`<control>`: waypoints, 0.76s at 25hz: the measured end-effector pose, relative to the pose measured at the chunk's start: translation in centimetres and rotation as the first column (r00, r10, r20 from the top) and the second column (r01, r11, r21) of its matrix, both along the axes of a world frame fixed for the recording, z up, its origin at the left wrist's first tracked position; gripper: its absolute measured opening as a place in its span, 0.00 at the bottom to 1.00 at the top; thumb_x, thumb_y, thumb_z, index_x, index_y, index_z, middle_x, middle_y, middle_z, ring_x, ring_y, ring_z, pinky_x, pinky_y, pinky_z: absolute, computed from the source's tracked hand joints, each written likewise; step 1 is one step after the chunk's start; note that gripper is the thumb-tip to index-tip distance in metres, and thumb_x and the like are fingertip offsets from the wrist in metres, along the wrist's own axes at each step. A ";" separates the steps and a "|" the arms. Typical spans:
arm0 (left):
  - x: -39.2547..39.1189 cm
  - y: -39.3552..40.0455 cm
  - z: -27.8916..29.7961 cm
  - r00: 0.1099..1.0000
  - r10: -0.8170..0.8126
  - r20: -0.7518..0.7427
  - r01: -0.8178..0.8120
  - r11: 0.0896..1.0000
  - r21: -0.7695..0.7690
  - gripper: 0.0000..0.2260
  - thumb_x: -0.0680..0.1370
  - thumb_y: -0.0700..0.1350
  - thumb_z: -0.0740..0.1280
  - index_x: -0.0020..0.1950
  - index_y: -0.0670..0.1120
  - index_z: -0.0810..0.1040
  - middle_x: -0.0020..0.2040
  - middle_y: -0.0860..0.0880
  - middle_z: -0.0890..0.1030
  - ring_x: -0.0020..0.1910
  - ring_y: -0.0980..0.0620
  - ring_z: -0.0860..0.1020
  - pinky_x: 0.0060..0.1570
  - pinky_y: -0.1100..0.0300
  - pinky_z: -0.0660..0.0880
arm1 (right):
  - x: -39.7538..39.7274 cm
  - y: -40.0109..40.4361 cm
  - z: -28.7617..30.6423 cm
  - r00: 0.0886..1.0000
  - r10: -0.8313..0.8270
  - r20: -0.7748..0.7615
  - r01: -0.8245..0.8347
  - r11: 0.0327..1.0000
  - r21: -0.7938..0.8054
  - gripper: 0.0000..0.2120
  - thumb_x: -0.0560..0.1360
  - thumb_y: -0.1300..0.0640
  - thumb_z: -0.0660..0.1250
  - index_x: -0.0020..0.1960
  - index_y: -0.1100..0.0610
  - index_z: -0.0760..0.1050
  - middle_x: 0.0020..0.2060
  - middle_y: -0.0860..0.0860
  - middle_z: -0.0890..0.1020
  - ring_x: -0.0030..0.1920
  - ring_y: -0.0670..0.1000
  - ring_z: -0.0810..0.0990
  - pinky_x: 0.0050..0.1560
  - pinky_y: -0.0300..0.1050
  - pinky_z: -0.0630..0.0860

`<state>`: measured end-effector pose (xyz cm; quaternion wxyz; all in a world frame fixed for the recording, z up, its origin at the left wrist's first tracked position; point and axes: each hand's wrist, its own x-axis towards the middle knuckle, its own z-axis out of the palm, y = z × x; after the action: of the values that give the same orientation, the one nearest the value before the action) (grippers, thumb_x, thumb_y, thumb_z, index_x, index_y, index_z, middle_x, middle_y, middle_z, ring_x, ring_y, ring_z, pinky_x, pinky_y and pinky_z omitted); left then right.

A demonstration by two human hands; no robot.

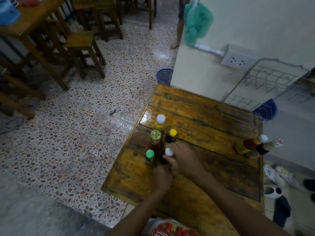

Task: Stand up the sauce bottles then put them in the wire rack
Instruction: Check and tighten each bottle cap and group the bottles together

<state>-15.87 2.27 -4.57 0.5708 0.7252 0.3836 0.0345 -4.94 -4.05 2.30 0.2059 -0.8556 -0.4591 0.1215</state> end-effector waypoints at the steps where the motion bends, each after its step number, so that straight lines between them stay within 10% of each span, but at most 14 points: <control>1: 0.1 0.2 -0.1 1.000 0.003 -0.003 -0.003 1.000 -0.007 0.18 0.84 0.39 0.65 0.74 0.38 0.70 0.62 0.40 0.81 0.56 0.40 0.81 0.46 0.56 0.77 | -0.1 0.4 0.0 1.000 0.012 0.029 -0.012 1.000 0.001 0.16 0.77 0.47 0.70 0.61 0.54 0.75 0.50 0.51 0.76 0.49 0.52 0.74 0.43 0.47 0.73; 19: 0.9 -1.5 -0.8 0.977 0.206 0.054 -0.192 0.963 -0.189 0.18 0.82 0.35 0.66 0.72 0.43 0.74 0.61 0.43 0.82 0.57 0.44 0.81 0.56 0.43 0.80 | -0.1 -2.3 1.2 0.987 0.151 0.055 -0.147 0.987 -0.072 0.30 0.82 0.57 0.60 0.81 0.54 0.55 0.72 0.55 0.71 0.67 0.56 0.73 0.53 0.53 0.80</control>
<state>-14.97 0.74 -5.33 0.6423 0.6257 0.4349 0.0831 -5.02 -6.38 3.45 0.1531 -0.8286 -0.5234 0.1262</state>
